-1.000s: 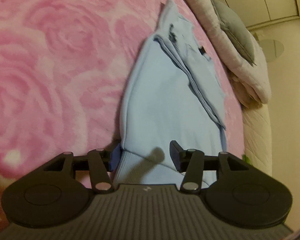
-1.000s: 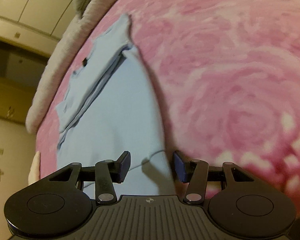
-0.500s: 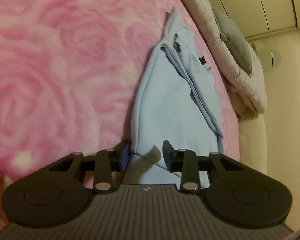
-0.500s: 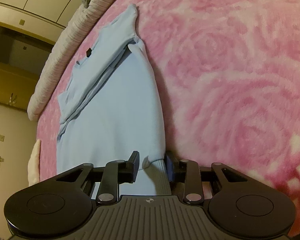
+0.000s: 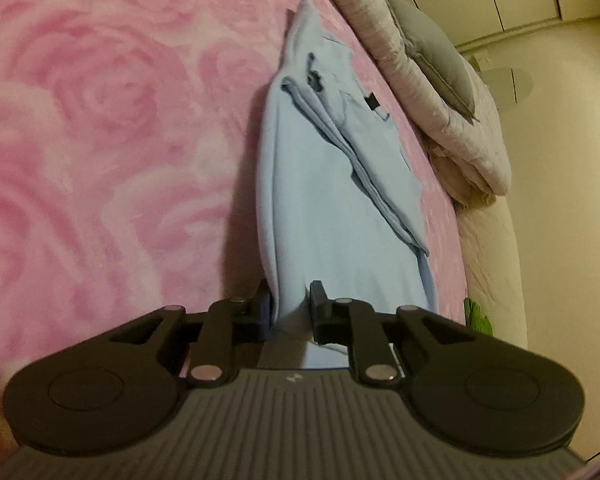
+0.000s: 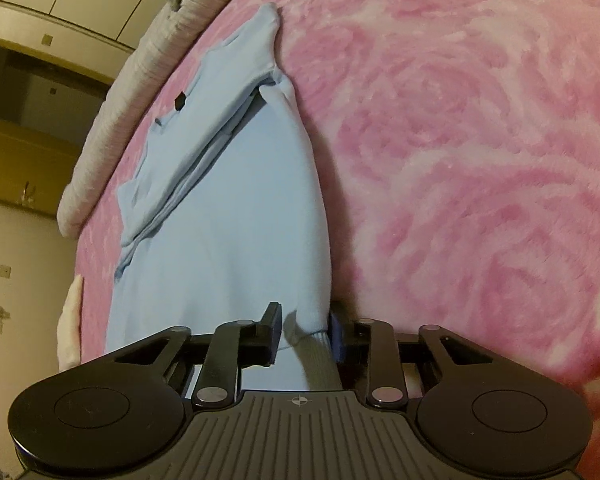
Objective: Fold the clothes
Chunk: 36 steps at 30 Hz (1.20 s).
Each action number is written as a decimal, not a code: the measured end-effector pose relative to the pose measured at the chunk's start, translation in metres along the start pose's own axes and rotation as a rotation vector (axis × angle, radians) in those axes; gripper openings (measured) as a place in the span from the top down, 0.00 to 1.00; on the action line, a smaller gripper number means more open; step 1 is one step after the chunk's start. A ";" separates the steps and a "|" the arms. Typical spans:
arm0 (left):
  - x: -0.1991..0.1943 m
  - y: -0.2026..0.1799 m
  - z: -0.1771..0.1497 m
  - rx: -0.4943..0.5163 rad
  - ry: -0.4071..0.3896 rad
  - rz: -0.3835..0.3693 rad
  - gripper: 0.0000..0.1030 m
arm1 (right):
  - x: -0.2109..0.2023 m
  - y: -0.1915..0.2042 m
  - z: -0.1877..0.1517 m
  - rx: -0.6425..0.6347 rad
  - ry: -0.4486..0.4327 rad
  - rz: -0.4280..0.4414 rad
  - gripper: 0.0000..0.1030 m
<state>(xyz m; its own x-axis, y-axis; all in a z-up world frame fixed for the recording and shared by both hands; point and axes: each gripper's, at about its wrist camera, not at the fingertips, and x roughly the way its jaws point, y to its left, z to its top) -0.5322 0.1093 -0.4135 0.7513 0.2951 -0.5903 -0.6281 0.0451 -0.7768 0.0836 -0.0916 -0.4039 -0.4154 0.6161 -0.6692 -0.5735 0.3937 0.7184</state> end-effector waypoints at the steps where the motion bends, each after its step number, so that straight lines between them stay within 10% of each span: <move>1: 0.001 0.003 -0.001 -0.003 -0.001 0.008 0.85 | 0.001 -0.001 0.000 -0.003 0.001 0.010 0.73; 13: 0.009 0.008 -0.003 0.079 -0.013 -0.066 0.91 | 0.007 -0.016 0.003 -0.084 0.009 0.111 0.87; 26: -0.048 -0.027 -0.048 0.273 -0.205 -0.059 0.94 | -0.039 0.002 -0.032 -0.131 -0.149 0.184 0.92; 36: -0.141 -0.017 -0.157 0.224 -0.231 -0.126 0.94 | -0.116 0.005 -0.127 -0.159 -0.142 0.197 0.92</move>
<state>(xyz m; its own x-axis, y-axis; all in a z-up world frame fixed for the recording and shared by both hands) -0.5959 -0.0826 -0.3516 0.7760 0.4810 -0.4080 -0.5817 0.2955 -0.7578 0.0395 -0.2475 -0.3468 -0.4335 0.7639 -0.4781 -0.5997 0.1515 0.7858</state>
